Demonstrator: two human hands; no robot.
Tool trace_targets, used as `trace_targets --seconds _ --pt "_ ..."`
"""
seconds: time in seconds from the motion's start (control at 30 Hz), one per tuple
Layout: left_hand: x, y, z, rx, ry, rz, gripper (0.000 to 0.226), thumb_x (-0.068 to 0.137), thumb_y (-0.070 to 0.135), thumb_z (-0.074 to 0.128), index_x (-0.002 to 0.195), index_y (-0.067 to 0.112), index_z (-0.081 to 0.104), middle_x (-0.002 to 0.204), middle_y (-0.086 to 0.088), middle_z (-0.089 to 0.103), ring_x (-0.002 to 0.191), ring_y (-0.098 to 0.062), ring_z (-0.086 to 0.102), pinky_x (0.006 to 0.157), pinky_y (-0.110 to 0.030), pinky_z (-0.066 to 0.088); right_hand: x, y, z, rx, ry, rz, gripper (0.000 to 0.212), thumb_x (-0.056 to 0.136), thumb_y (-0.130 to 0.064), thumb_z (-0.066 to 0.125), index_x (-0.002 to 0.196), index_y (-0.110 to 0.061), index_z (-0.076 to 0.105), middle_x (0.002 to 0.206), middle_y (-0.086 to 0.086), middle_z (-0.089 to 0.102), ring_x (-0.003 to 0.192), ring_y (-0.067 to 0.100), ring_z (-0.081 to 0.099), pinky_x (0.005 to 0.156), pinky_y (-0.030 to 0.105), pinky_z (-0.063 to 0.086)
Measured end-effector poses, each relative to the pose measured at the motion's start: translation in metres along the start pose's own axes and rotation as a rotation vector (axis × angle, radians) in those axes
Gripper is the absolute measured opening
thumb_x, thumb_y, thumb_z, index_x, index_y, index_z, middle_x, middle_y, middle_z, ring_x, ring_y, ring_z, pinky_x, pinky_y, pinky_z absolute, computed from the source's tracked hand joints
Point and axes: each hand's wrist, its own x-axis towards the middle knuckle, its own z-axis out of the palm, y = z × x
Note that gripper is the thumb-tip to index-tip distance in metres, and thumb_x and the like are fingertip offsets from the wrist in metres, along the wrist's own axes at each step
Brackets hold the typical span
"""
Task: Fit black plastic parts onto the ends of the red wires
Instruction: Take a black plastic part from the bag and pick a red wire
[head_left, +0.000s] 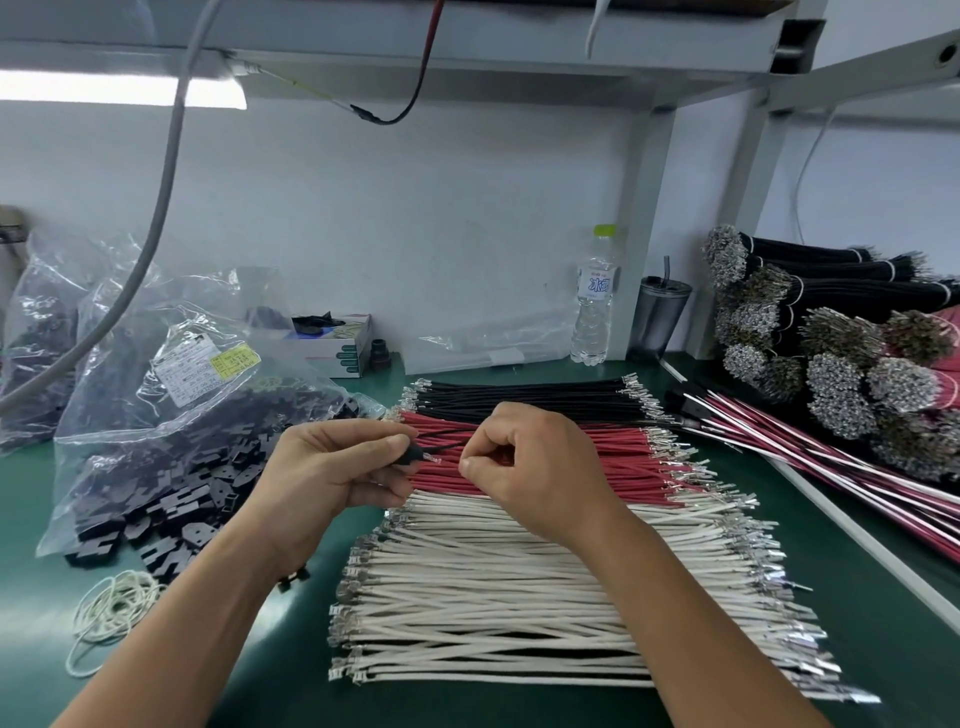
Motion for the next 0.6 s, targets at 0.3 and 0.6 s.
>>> trace_targets --seconds 0.3,0.6 --pt "-0.001 -0.005 0.009 -0.103 0.033 -0.016 0.024 0.073 0.009 0.076 0.094 0.000 0.081 0.089 -0.029 0.075 0.062 -0.026 0.074 0.057 -0.030 0.062 -0.004 -0.007 0.008 0.075 0.065 0.039 0.015 0.090 -0.035 0.069 0.076 -0.027 0.069 0.080 -0.015 0.063 0.075 0.003 0.058 0.067 0.027 0.049" --pt "-0.007 -0.004 0.021 0.229 0.088 0.217 0.043 0.072 0.000 0.085 0.111 0.018 0.080 0.100 -0.007 0.080 0.082 -0.028 0.076 0.074 -0.036 0.066 -0.003 -0.005 0.007 -0.181 0.170 -0.113 0.015 0.097 -0.040 0.061 0.089 -0.028 0.068 0.087 -0.014 0.056 0.078 0.004 0.054 0.060 0.020 0.035"
